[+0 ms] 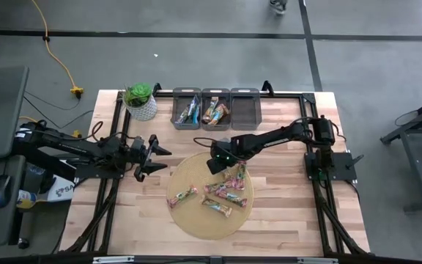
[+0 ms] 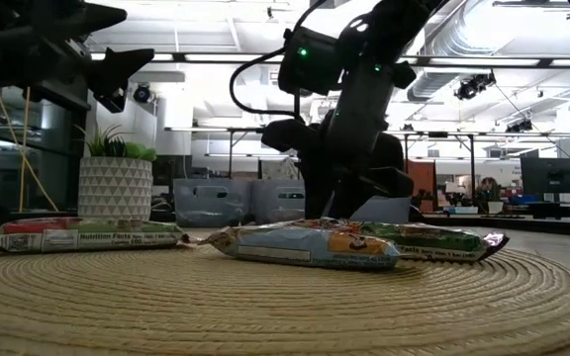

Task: Pick and place Granola Bars by type
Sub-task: Put the yellow granola bar into the middle black bin

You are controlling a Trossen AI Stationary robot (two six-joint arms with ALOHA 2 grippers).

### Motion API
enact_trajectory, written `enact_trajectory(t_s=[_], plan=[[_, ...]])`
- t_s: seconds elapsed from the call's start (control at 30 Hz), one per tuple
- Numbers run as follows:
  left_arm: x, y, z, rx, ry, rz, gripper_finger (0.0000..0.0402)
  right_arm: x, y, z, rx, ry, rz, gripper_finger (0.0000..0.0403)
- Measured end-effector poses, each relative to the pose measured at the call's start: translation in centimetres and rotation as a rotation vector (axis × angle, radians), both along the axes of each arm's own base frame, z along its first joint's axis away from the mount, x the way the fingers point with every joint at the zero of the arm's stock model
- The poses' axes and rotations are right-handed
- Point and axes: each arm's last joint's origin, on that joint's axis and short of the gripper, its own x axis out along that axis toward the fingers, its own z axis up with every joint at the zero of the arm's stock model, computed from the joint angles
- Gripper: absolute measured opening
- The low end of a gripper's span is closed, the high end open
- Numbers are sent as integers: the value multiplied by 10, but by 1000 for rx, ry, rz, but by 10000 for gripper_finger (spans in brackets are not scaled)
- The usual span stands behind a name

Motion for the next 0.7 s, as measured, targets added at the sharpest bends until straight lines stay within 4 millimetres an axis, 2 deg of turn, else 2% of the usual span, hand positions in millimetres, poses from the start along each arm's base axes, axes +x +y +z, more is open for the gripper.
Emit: enact_trajectory(t_s=[0.13,0.47,0.7], plan=[[0,0,0,0,0,1,248,0,0,0,-1,0,-1,94],[0,0,0,-1,-1,4,248,2,0,0,-4,-20,20,40],[0,0,0,-1,-1,5,248,-3,-2,19,-51,-59,22,40]])
